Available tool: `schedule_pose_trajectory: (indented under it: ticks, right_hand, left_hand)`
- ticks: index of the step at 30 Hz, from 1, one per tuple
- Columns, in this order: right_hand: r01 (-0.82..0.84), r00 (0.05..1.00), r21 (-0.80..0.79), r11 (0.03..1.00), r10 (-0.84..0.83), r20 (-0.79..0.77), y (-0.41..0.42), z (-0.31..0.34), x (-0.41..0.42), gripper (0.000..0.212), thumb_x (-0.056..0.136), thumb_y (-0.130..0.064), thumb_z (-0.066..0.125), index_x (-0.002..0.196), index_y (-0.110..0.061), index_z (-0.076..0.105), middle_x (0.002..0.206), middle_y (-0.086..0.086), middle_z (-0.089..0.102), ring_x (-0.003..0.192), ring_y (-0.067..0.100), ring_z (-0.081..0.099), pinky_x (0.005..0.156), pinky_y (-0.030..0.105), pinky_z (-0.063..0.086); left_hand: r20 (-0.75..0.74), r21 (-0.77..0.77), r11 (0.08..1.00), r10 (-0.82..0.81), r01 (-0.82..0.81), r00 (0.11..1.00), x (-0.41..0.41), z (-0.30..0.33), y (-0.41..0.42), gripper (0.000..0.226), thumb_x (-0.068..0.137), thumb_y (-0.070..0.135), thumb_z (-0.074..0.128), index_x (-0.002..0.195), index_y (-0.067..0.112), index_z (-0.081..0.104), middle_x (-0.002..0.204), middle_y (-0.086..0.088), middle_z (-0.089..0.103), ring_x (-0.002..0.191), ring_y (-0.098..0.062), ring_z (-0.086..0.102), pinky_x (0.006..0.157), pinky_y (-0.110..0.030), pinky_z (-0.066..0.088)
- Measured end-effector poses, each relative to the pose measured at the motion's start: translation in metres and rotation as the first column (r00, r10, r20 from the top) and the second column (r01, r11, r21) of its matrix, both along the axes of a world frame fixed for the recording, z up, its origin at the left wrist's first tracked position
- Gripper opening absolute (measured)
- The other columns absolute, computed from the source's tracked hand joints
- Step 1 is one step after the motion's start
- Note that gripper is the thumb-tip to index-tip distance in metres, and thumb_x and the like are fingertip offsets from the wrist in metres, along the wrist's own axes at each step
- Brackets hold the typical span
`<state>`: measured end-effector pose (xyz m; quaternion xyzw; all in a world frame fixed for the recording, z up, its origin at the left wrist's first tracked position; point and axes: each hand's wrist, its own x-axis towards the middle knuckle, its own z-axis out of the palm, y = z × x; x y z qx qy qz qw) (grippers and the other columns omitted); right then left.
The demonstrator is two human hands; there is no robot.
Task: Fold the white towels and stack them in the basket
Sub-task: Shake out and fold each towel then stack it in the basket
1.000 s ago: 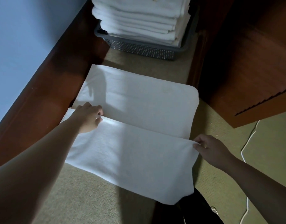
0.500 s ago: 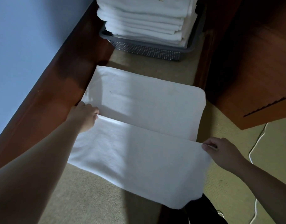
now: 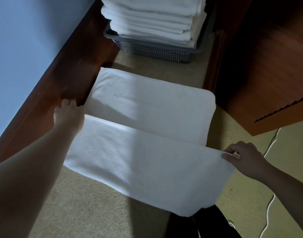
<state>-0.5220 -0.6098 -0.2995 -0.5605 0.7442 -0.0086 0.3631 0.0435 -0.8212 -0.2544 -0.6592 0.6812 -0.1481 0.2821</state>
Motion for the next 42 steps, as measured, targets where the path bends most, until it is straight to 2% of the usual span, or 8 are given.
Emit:
schedule_pose_trajectory:
  ticks: [5,8,14,18,27,35,37,42]
  right_hand:
    - [0.109,0.994,-0.017,0.994,-0.110,-0.027,0.013,0.001,0.007,0.007,0.097,-0.038,0.068,0.094,-0.040,0.062,0.113,0.002,0.056,0.104,0.028,0.051,0.088,0.047,0.049]
    - [0.038,0.999,-0.054,0.998,-0.037,0.011,0.029,0.002,0.030,0.033,0.097,-0.030,0.069,0.129,-0.029,0.060,0.137,0.006,0.049,0.126,0.031,0.049,0.098,0.048,0.048]
    - [-0.421,0.899,-0.402,0.813,0.433,-0.064,0.063,0.011,0.128,0.056,0.104,-0.047,0.048,0.157,-0.034,0.037,0.171,-0.001,0.023,0.156,0.024,0.024,0.120,0.045,0.032]
    - [-0.708,0.682,-0.418,0.569,0.705,-0.197,0.074,-0.008,0.194,0.066,0.108,-0.058,0.031,0.167,-0.039,0.006,0.176,0.002,-0.003,0.161,0.031,0.002,0.124,0.059,0.007]
    - [-0.846,0.529,-0.303,0.438,0.761,-0.375,0.103,-0.035,0.163,0.065,0.108,-0.053,0.043,0.166,-0.037,0.019,0.174,0.008,0.013,0.159,0.039,0.015,0.117,0.072,0.027]
    - [-0.966,0.259,-0.149,0.213,0.841,-0.475,0.105,-0.026,0.094,0.073,0.101,-0.056,0.053,0.165,-0.033,0.026,0.171,0.008,0.025,0.154,0.040,0.031,0.109,0.080,0.030]
    - [-0.955,0.292,-0.162,0.247,0.868,-0.401,0.099,-0.019,0.088,0.065,0.104,-0.059,0.042,0.164,-0.038,0.027,0.172,0.006,0.024,0.155,0.036,0.030,0.111,0.072,0.026]
    - [-0.649,0.761,-0.216,0.730,0.624,-0.179,0.059,-0.001,0.074,0.055,0.106,-0.060,0.027,0.160,-0.048,0.025,0.174,-0.011,0.000,0.159,0.023,0.019,0.125,0.055,0.017]
  left_hand:
    - [-0.303,-0.036,0.955,0.270,-0.294,0.914,-0.030,-0.001,0.038,0.043,0.098,0.032,0.059,0.137,0.014,0.054,0.136,-0.020,0.050,0.127,-0.040,0.042,0.094,-0.052,0.049]
    - [-0.514,0.068,0.937,0.327,-0.342,0.793,-0.067,-0.007,0.100,0.070,0.099,0.059,0.052,0.155,0.020,0.038,0.151,-0.016,0.044,0.137,-0.038,0.041,0.103,-0.055,0.047]
    - [-0.734,-0.066,0.992,0.022,-0.103,0.679,-0.127,-0.042,0.252,0.075,0.098,0.064,0.052,0.155,0.015,0.047,0.163,-0.019,0.039,0.148,-0.039,0.040,0.116,-0.054,0.039]
    - [-0.721,0.038,0.998,0.065,-0.054,0.690,-0.116,-0.067,0.279,0.096,0.097,0.078,0.038,0.168,0.022,0.006,0.175,-0.013,0.005,0.162,-0.032,0.006,0.129,-0.050,0.017]
    - [-0.668,0.139,0.904,0.386,-0.403,0.636,-0.051,-0.067,0.212,0.104,0.086,0.095,0.010,0.166,0.032,-0.012,0.172,-0.003,-0.022,0.159,-0.022,-0.020,0.129,-0.042,-0.010]
    - [-0.675,0.141,0.700,0.585,-0.700,0.449,-0.007,-0.065,0.184,0.110,0.083,0.096,0.024,0.166,0.028,0.000,0.175,-0.006,-0.009,0.161,-0.027,-0.003,0.128,-0.050,0.015]
    - [-0.705,0.112,0.669,0.575,-0.735,0.415,-0.016,-0.059,0.176,0.105,0.087,0.087,0.035,0.164,0.020,0.013,0.173,-0.013,0.004,0.159,-0.035,0.008,0.126,-0.054,0.020]
    - [-0.697,0.038,0.832,0.419,-0.554,0.581,-0.083,-0.035,0.144,0.083,0.098,0.062,0.052,0.163,0.023,0.019,0.172,-0.013,0.011,0.156,-0.036,0.016,0.121,-0.056,0.027]
